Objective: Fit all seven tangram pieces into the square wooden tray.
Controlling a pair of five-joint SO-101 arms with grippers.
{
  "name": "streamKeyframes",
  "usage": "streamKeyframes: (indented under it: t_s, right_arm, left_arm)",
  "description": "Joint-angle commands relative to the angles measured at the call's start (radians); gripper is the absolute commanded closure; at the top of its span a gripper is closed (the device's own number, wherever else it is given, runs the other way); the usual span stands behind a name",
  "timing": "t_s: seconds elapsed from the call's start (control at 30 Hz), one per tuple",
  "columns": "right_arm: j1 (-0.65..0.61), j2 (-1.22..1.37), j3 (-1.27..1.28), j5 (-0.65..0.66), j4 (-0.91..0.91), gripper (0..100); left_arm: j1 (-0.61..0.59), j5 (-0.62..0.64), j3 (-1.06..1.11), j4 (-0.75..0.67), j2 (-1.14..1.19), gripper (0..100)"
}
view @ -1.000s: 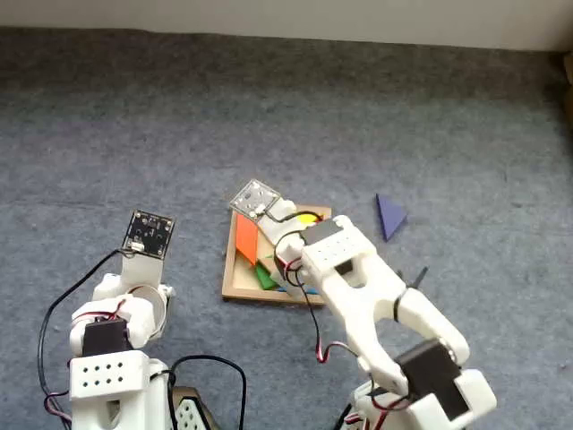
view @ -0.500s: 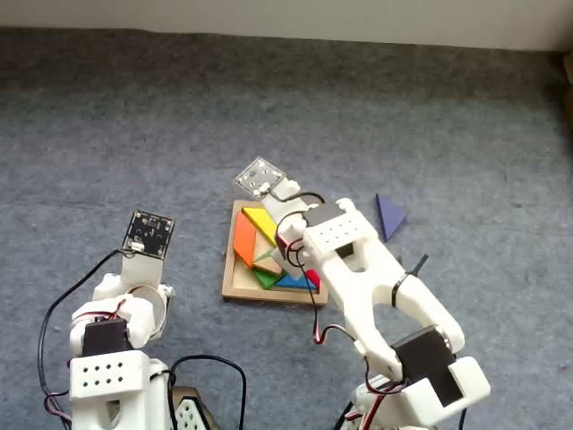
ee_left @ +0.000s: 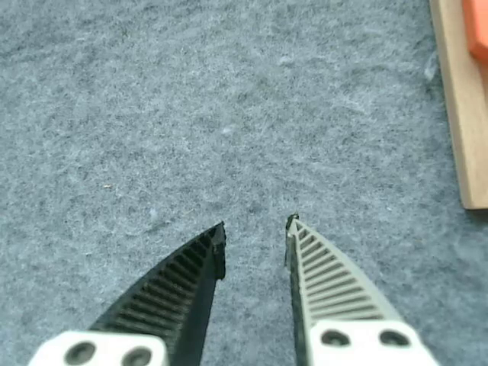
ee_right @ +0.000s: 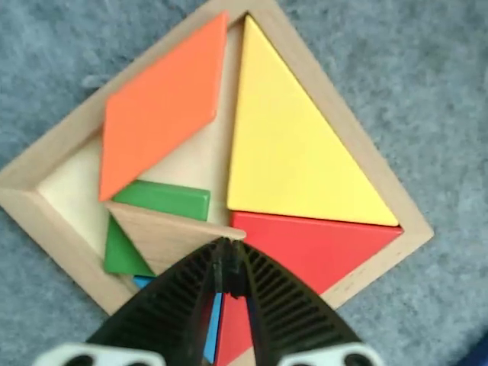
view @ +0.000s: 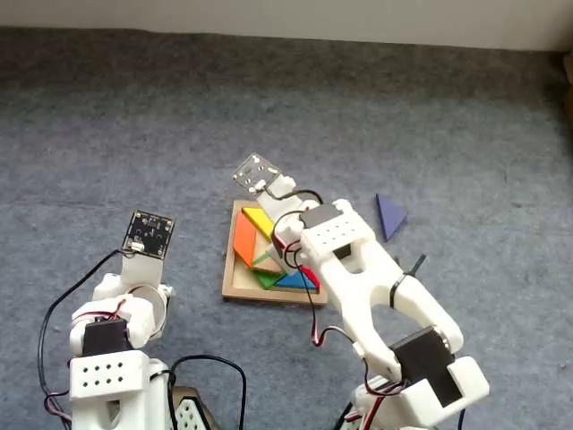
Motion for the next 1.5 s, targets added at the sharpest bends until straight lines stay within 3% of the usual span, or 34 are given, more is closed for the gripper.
streamKeyframes:
  t_s: [0.0,0.37,0.97,1.47]
  right_arm:
    - [-0.041,-0.004,-0.059,-0.002,-0.015,98.4]
    - [-0.018,-0.163,-0.073,-0.008,0.120,98.4]
    - [-0.051,0.022,0.002,-0.003,-0.045,98.4]
    - [-0.053,-0.056,-0.085,-0.008,0.028,98.4]
  left_arm:
    - [-0.012,0.003,-0.007,-0.017,-0.013,85]
    - [-0.012,0.003,-0.007,-0.017,-0.013,85]
    - [-0.012,0.003,-0.007,-0.017,-0.013,85]
    - [-0.012,0.003,-0.007,-0.017,-0.013,85]
